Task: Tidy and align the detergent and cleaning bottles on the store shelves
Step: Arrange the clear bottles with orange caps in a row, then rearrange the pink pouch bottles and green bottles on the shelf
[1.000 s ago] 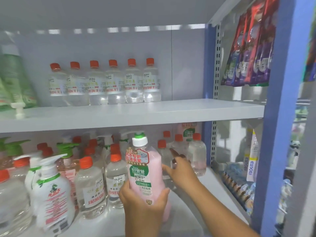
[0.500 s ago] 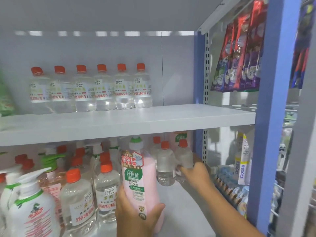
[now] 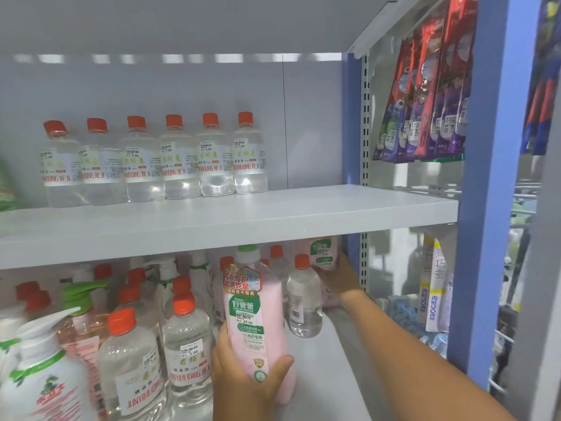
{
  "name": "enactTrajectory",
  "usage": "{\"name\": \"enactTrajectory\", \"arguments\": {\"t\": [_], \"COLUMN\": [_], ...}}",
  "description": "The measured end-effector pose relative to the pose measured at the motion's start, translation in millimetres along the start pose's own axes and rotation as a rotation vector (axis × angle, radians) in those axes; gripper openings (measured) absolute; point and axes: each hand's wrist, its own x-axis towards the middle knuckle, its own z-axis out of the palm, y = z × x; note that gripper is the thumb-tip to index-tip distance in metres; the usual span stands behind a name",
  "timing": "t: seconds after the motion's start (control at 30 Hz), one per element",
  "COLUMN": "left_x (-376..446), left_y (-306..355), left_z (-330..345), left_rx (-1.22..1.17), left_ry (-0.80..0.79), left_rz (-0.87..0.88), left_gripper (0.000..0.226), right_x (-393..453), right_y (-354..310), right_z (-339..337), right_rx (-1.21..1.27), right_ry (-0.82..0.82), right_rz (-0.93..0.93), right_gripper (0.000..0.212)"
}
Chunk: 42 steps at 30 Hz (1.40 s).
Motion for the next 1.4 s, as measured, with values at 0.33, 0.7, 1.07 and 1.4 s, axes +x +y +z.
{"name": "enactTrajectory", "arguments": {"t": [0.33,0.7,1.07,1.4], "left_x": [-7.0,-7.4,-58.7,-172.6], "left_y": [-0.3,3.2,7.9,-6.9], "left_z": [-3.7,-45.8,-161.5,-365.7], "left_rx": [-0.027,-0.069,-0.241,-0.127], "left_ry": [0.058,-0.287,-0.313,0.164], "left_rz": [-0.169,-0.187,-0.326,-0.489], "left_gripper": [0.113,0.062,0.062,0.059], "right_x": [-32.9,-217.5,-350.7,-430.8], "right_y": [5.9,-22.9,-59.0,-63.5], "right_z": [-6.9,-50.8,-18.6,92.1], "right_rx": [0.007,0.086,0.243,0.405], "right_ry": [0.162,0.265,0.031,-0.444], "right_rz": [-0.006,0.001,-0.055,0.029], "right_gripper": [0.025,0.034,0.036,0.045]}}
